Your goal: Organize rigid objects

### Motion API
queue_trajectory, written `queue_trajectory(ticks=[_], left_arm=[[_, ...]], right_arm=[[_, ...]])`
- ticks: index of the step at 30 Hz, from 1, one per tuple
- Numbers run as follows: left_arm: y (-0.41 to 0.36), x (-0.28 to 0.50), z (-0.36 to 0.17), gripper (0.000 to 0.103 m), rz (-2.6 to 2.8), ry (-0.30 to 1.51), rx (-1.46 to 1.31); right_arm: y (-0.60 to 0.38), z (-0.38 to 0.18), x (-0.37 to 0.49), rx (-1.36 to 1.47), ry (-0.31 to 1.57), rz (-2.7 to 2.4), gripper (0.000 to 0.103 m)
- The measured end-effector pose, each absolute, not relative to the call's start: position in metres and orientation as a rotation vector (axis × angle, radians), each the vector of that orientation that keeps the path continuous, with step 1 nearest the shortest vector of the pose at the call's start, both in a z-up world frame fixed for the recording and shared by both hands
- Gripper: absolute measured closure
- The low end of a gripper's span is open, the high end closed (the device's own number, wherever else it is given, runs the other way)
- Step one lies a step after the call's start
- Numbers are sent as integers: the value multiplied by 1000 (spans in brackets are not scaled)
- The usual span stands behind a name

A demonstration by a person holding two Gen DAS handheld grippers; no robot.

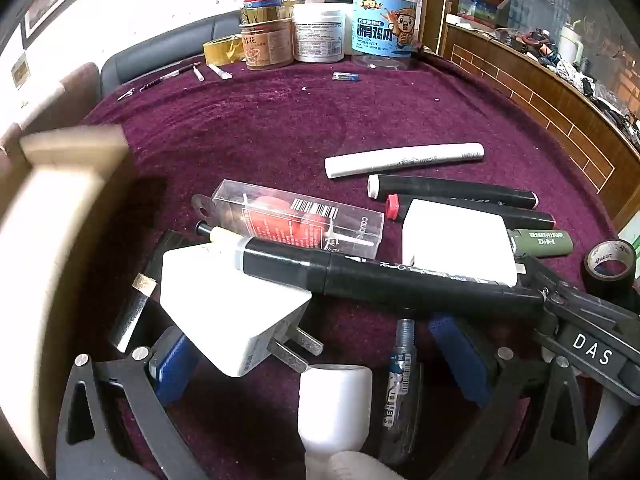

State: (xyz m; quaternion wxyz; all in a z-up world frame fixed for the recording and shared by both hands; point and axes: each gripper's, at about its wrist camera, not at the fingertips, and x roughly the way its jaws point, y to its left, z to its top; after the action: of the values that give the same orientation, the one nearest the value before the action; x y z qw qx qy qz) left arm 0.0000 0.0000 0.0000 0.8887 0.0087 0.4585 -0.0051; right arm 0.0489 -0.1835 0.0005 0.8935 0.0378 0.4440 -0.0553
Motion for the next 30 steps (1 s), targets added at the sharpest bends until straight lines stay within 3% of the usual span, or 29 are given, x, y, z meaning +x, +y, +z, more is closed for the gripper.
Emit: queue_trajectory(ticks=[30], left_arm=[[0, 0, 0, 1, -12, 953, 16]], right_arm=[[-183, 0, 49, 69, 922, -110, 0]])
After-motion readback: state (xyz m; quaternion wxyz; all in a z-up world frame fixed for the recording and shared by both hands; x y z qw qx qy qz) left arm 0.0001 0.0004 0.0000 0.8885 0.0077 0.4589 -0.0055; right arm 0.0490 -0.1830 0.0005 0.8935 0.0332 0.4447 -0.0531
